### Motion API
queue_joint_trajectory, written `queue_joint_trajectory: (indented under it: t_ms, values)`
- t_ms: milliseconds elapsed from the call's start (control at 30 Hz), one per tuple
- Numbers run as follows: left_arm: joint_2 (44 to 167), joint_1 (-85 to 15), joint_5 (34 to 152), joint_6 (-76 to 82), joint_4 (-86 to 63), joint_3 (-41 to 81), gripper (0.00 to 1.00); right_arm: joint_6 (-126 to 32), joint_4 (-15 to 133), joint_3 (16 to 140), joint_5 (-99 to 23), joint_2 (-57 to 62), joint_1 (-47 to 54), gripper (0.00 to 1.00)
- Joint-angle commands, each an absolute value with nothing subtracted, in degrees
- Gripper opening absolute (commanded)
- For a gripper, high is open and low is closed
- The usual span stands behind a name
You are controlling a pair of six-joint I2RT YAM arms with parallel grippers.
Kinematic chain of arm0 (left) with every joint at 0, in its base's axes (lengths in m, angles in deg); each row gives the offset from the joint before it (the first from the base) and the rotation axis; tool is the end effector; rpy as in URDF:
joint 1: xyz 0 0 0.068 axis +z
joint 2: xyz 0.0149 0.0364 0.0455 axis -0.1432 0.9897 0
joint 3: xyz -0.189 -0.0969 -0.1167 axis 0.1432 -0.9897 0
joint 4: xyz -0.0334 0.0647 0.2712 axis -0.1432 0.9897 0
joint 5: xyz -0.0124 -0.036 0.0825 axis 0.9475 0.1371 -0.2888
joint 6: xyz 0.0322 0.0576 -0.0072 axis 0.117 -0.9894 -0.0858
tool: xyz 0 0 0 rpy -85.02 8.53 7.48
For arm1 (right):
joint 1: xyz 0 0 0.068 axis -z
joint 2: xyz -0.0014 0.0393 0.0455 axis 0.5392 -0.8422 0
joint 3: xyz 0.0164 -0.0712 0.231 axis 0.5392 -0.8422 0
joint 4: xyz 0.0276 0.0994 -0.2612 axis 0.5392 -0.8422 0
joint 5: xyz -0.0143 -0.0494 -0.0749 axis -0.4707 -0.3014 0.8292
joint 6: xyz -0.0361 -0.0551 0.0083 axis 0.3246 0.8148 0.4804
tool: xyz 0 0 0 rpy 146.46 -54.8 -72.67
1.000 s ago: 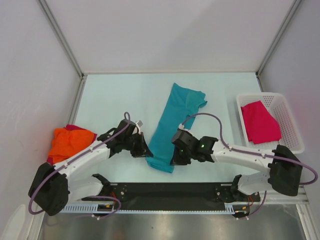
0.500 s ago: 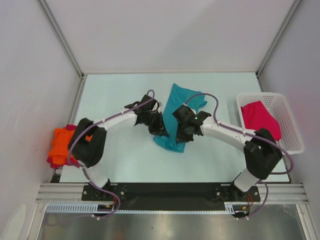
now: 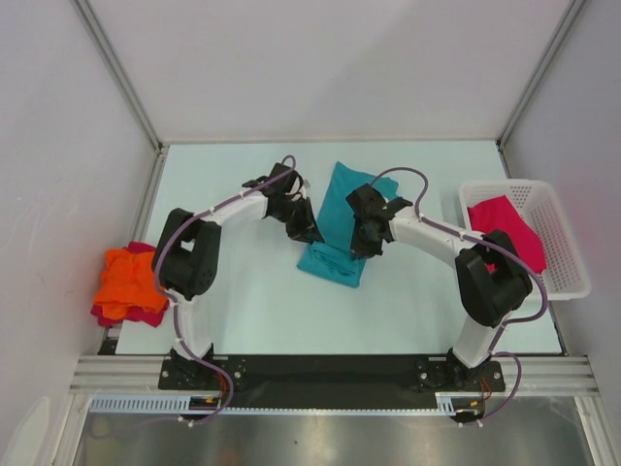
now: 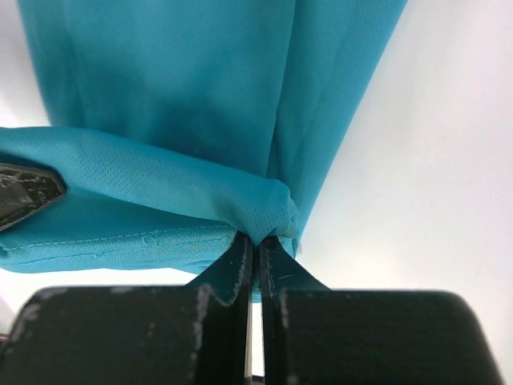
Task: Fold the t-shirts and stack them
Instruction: Fold the folded rectangular tshirt in 1/3 of the way
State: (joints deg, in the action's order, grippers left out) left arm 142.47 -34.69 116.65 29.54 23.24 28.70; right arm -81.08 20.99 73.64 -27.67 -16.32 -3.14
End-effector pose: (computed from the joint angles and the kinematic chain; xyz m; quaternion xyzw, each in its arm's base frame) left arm 0.3623 -0.2112 0.1344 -0.0310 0.9383 -0.3419 0.0426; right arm 0.3024 0.2143 0.1487 0.0480 0.9796 0.0990 0.1680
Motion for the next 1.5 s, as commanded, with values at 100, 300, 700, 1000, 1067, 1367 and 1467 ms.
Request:
queue_joint_trajectory:
  t_ms: [100,300,700,1000,1067,1367,1467]
  values:
    - [143.0,-32.8,117.7,27.5,22.3,28.0,0.1,-79.1,19.2,76.6,-25.9,-16.7,-0.5,0.0]
    - [145.2,-32.8,118.6,27.6,21.7,29.4,0.11,-78.7,19.1,78.3,-25.9,-17.9,0.7,0.0]
    - [147.0,-31.3,119.6,27.2,21.2,30.5,0.48,-79.6,20.3,77.1,-25.9,-19.3,1.0,0.0]
    - [144.6,-30.5,118.2,26.8,21.3,29.0,0.6,-75.8,21.0,81.7,-25.6,-23.6,1.8,0.37]
    - [143.3,-30.3,117.8,26.7,21.4,28.4,0.6,-74.9,20.6,84.0,-24.9,-24.2,2.1,0.39]
    - [137.6,-30.0,115.4,26.1,20.8,22.3,0.61,-72.2,16.9,90.0,-19.6,-22.1,2.8,0.4]
    - [135.2,-30.0,114.7,26.0,20.3,19.9,0.6,-71.9,16.5,89.8,-17.7,-19.8,2.3,0.4]
